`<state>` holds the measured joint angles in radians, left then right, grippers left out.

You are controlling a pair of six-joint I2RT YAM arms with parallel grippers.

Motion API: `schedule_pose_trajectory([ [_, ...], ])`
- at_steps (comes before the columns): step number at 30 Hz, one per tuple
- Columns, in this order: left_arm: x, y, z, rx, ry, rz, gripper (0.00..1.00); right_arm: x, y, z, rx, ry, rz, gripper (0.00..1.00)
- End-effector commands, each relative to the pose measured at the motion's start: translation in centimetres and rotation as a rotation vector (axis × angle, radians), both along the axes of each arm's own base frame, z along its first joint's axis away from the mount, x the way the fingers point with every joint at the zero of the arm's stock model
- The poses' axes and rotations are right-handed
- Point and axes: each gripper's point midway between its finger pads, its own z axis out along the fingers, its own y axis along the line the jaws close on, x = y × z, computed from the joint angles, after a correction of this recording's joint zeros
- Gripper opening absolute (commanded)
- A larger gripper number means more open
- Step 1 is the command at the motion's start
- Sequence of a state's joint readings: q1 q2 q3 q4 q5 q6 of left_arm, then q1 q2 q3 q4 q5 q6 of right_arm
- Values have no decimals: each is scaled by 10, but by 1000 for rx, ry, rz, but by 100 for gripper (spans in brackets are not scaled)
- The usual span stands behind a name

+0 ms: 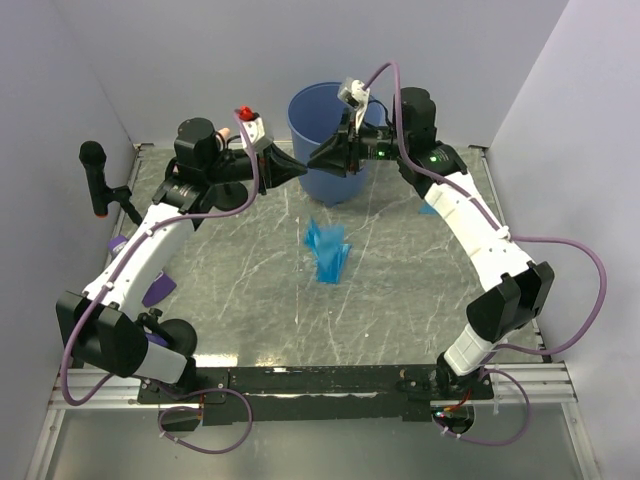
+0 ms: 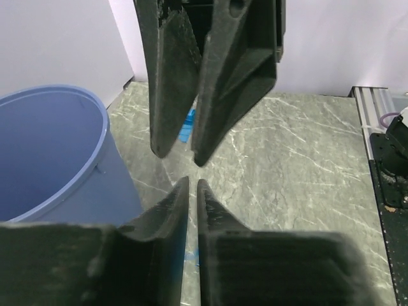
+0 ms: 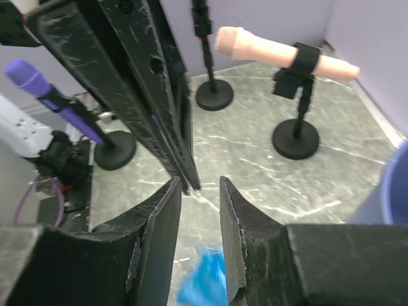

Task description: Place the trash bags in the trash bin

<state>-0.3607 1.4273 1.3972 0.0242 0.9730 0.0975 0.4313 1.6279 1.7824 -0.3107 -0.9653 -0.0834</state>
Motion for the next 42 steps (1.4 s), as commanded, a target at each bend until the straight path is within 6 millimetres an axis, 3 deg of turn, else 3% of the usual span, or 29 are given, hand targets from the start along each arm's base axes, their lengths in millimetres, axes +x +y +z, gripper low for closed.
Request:
schedule_pose_trajectory([
  [1,-10,-1,25,-19,-85,-22,3,-20,8,14,39,-26,93,38],
  [4,-5,1,10,21,-52,12,1,-2,-1,-1,-28,-44,-18,37],
  [8,-3,20,-59,195,0,33,5,3,-32,-29,-151,-99,-81,37],
  [10,-6,30,-83,226,43,62,16,-12,-47,-62,-257,-127,-55,39],
  [13,-11,37,-115,241,151,92,26,-44,-68,-133,-429,-100,49,42],
  [15,-10,40,-137,244,227,121,35,-67,-80,-183,-524,-44,110,55],
  [17,-6,43,-156,245,310,166,42,-83,-84,-214,-586,-43,178,56],
  [19,-5,44,-171,230,396,194,46,-85,-81,-235,-622,-47,195,56],
  [25,1,48,-181,124,608,356,60,-77,-51,-283,-707,-34,236,56],
  [31,-1,60,-188,129,647,449,66,-62,-23,-312,-761,-73,230,56],
  [39,-14,66,-189,122,653,457,65,-42,-29,-357,-901,-83,186,50],
  [42,-14,67,-187,121,646,460,65,-37,-30,-362,-939,-97,156,47],
])
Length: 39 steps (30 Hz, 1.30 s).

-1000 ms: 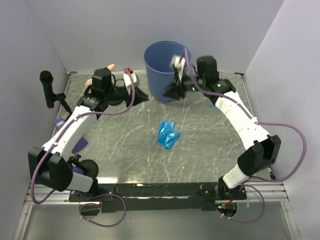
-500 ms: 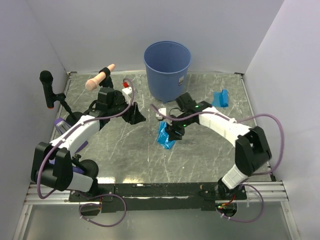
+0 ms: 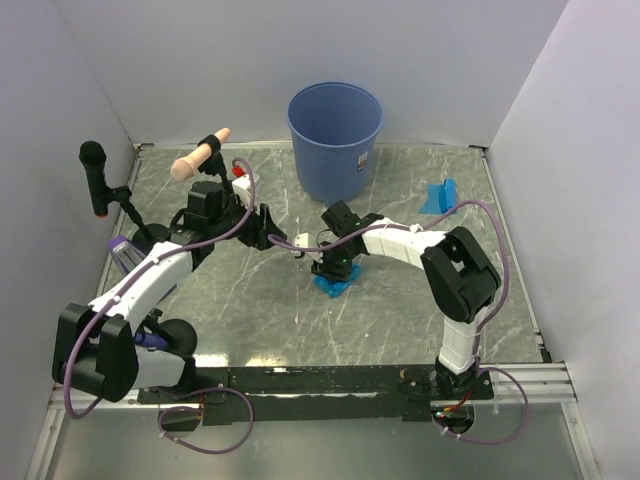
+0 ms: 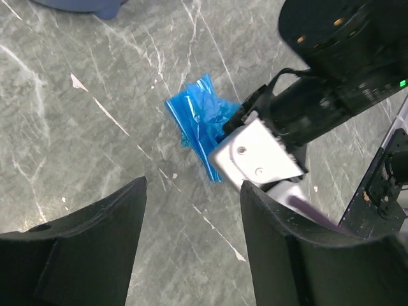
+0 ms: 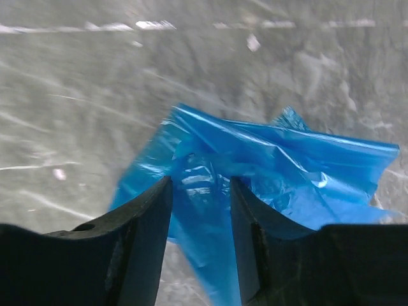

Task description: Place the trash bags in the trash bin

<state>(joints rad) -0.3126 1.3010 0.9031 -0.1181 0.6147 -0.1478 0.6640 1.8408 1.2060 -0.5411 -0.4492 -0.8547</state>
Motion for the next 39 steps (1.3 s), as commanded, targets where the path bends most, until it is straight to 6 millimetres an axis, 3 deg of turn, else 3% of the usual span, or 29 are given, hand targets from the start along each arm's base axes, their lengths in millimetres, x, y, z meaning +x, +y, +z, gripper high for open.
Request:
schedule_pose_trajectory([
  [1,1,4,11,-16,-28,23,65,25,7,8,-13,-120,-21,46],
  [3,1,3,12,-18,-31,20,65,23,5,5,-29,-109,-21,44],
  [7,4,2,14,-25,-31,16,64,16,4,0,-53,-72,7,16],
  [11,5,0,12,-26,-29,8,64,12,5,11,-14,-75,7,0],
  [18,0,-11,1,-50,-22,-86,62,10,9,84,185,-140,-56,0],
  [24,-2,-48,-19,-143,56,-229,61,17,10,127,292,-143,-177,0],
  [28,7,-71,-42,-126,150,-250,61,26,5,134,298,-149,-290,2],
  [33,16,-94,-70,-82,223,-230,61,41,-8,143,313,-163,-414,21],
  [39,8,-118,-105,-22,351,-300,48,49,-28,144,313,-192,-508,37],
])
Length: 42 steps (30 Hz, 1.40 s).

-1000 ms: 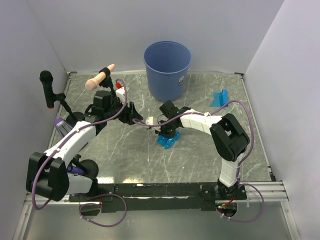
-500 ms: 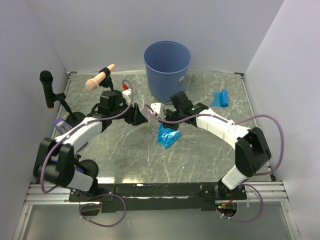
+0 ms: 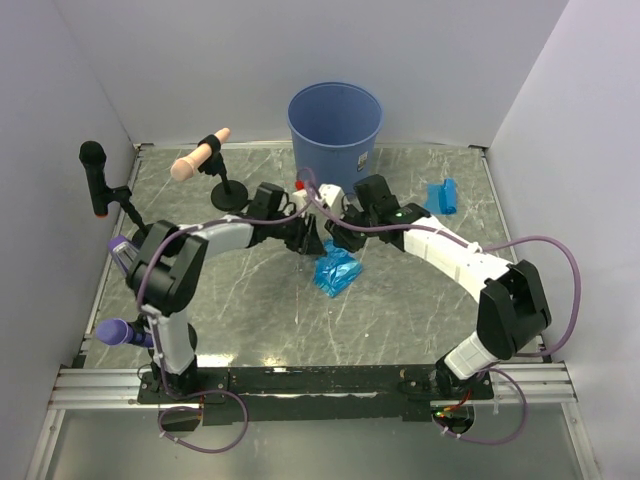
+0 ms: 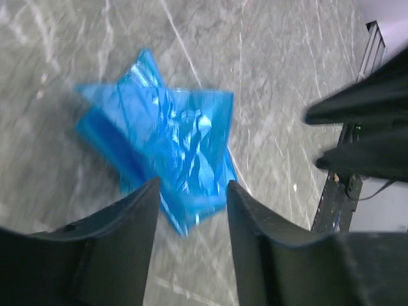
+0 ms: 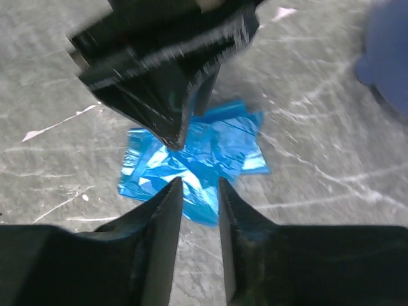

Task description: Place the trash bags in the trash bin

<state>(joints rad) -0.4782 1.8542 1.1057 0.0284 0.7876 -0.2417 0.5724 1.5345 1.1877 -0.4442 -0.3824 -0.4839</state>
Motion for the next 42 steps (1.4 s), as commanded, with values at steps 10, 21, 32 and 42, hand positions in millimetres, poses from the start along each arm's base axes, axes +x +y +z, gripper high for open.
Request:
schedule_pose_trajectory([
  [10,5,-6,-13,122,46,28,48,28,-27,42,111,-76,-172,41],
  [21,4,3,-17,177,54,74,54,28,-25,37,130,-56,-180,42],
  [32,-4,1,-29,203,127,7,42,34,-26,40,131,-62,-187,43],
  [42,-14,-4,-40,196,193,-69,36,37,-25,36,130,-51,-184,43],
])
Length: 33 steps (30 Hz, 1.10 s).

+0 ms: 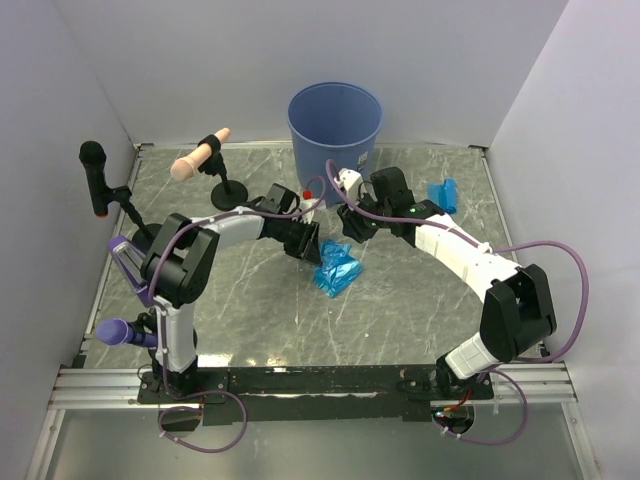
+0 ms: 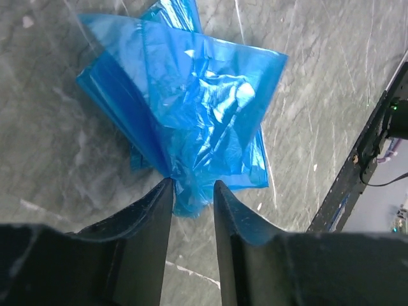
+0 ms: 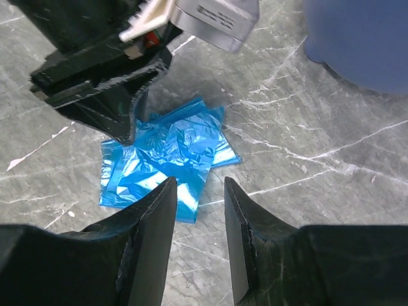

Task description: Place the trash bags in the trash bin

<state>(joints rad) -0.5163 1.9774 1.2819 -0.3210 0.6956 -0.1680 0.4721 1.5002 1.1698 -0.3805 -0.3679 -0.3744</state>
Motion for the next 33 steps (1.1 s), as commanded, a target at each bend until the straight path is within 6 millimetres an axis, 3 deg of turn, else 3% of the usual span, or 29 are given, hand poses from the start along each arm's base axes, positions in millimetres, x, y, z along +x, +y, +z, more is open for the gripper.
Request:
schedule_pose_trajectory([
  [1,-1,-8,-2,-23,37,-49,34,10,5,21,47,-52,-2,43],
  [5,2,-13,2,-47,24,-63,17,10,6,24,49,-50,8,43],
  [9,6,-14,30,-125,-26,-100,1,2,8,37,82,-31,50,48],
  [12,11,-11,80,-263,-150,-162,1,-8,9,57,149,-4,100,62],
  [14,17,-5,102,-285,-279,-209,1,-17,15,75,198,3,176,65],
  [20,37,10,167,-341,-637,-363,1,-20,31,107,279,-29,286,62],
  [27,43,7,262,-393,-898,-420,1,-20,56,164,263,-270,384,59],
  [30,37,9,289,-416,-981,-427,1,-8,57,179,242,-350,326,59],
  [33,31,9,303,-407,-1050,-448,1,7,52,186,213,-381,246,59],
])
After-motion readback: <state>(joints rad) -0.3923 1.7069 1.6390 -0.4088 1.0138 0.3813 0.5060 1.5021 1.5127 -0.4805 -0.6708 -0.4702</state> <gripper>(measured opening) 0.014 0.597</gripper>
